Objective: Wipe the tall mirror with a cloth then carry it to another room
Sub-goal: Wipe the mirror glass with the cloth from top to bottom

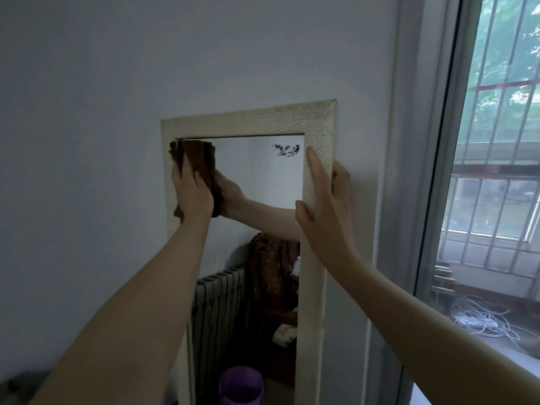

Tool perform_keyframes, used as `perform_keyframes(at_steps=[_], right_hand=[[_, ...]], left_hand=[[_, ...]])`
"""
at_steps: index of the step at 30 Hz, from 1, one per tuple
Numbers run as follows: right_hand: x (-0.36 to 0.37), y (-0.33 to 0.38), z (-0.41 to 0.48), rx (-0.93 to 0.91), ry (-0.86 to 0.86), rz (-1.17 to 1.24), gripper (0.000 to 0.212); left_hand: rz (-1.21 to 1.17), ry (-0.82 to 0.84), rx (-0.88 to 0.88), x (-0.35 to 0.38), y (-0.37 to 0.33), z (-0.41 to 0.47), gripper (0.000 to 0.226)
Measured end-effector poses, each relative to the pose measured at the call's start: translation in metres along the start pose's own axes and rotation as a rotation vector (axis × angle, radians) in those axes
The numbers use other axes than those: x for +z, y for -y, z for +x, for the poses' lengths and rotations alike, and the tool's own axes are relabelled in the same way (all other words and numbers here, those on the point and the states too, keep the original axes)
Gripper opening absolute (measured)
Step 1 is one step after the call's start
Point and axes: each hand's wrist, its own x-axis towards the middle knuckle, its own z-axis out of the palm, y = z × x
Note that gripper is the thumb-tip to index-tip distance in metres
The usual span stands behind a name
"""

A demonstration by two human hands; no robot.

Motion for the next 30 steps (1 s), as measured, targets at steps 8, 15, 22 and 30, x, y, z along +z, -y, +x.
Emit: perform_keyframes(at_steps=[8,15,22,30], right_hand=[[0.001,-0.007,0.0,0.045,0.118,0.148,0.082],[-0.004,-0.01,-0.002,0.065,0.086,0.186,0.081],[-0.007,-0.007,-0.008,0.077,0.177,0.235,0.08],[-0.007,0.005,-0.024,0.274,0.049,0.372,0.084]], left_hand=[[-0.005,0.139,0.324,0.033,-0.057,-0.119,0.054],[-0.005,0.24,0.541,0.027,-0.043,-0.108,0.053],[0.136,0.206,0.38,-0.011,0.044,-0.052,0.053],[0.034,0.166,-0.033,-0.013,0.045,-0.074,0.058]])
